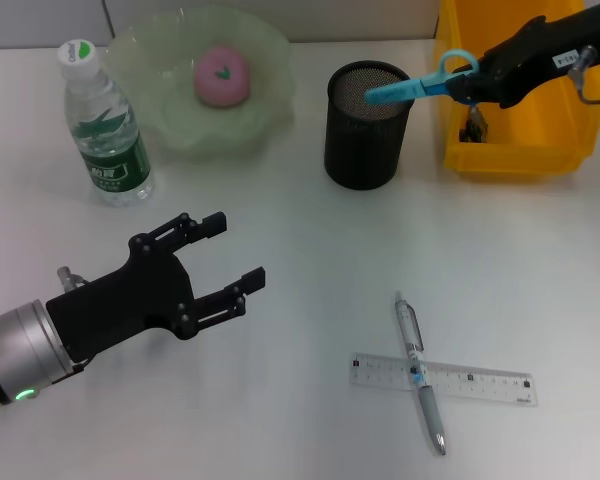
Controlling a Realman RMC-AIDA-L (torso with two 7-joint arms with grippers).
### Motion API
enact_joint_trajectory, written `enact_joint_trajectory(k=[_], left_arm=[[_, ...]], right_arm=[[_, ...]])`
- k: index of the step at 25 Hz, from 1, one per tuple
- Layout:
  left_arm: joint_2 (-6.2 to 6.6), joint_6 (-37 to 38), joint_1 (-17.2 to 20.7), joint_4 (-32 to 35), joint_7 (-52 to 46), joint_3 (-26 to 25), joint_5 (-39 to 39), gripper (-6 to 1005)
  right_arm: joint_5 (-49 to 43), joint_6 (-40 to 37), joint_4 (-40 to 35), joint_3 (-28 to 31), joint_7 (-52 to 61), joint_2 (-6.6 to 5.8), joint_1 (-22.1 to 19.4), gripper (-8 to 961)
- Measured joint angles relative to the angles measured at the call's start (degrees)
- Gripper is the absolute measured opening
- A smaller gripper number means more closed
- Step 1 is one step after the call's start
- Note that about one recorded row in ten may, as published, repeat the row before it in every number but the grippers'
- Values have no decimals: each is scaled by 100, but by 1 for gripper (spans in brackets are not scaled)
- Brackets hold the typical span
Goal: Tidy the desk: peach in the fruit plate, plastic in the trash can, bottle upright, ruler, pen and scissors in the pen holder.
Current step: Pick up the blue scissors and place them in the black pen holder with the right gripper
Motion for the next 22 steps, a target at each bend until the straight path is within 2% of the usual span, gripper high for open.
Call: enact_joint_trajectory(k=[7, 22], left_arm=[[2, 89, 14, -7, 1, 3, 5, 792], [8, 94, 38, -7, 1, 3, 28, 792]], right_arm=[[-583, -21, 57, -211, 562, -10, 386, 204], [-1087, 7, 393, -646, 1105, 29, 1042, 212]])
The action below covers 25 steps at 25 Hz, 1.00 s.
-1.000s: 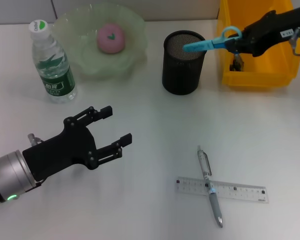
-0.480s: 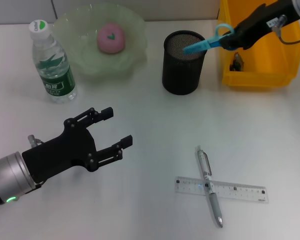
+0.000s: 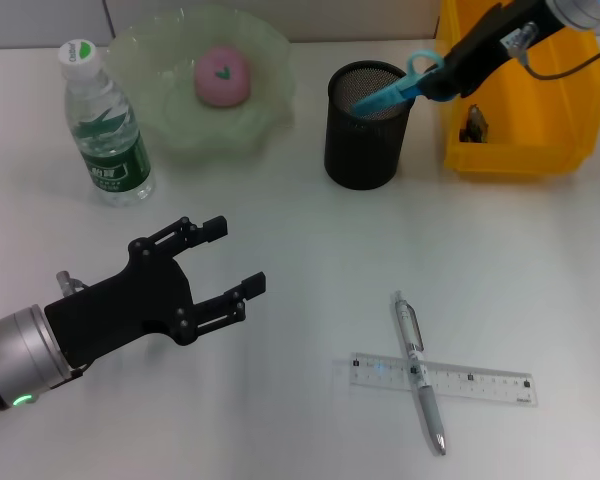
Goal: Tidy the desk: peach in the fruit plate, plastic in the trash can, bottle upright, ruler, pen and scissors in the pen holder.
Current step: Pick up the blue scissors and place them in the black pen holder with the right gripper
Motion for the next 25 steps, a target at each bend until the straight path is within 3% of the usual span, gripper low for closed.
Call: enact_joint_trajectory(k=[12, 25], left_arm=[[-8, -45, 0, -55, 79, 9, 7, 791], [-9, -62, -16, -62, 96, 9, 5, 792]], right_arm=[[-243, 500, 693, -64, 101, 21, 426, 218], [-250, 733, 946, -155, 67, 31, 520, 224]])
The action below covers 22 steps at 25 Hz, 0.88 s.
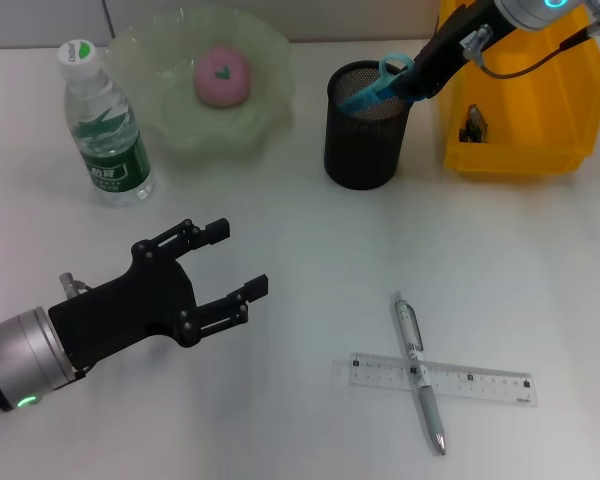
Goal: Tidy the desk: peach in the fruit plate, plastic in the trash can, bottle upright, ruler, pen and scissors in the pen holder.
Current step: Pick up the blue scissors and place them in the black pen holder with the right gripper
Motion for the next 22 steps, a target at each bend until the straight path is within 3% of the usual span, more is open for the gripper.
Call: enact_joint_trajectory(k=[22], left_arm=[[9, 35, -7, 0, 0, 0, 2, 791]], right_arm=[[-57, -49, -56, 0, 205, 52, 39, 235]])
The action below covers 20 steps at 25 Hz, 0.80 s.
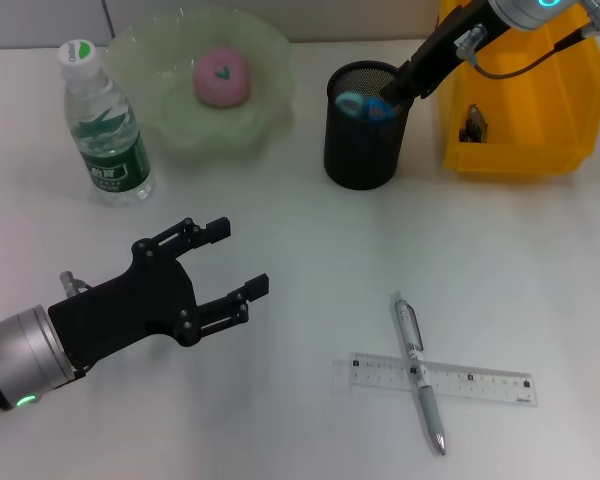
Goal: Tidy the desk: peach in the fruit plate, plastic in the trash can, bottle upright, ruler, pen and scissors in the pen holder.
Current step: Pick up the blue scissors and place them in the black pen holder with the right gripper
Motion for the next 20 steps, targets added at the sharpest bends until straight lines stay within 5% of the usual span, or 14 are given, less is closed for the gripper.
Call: enact_joint_trajectory(k=[15, 20], left_arm=[[1, 1, 2, 0, 0, 0, 0, 792], [1, 5, -2, 0, 0, 0, 0, 791]], right_arm=[[1, -1, -110, 0, -6, 29, -19, 583], [2, -1, -200, 0, -25, 61, -45, 583]])
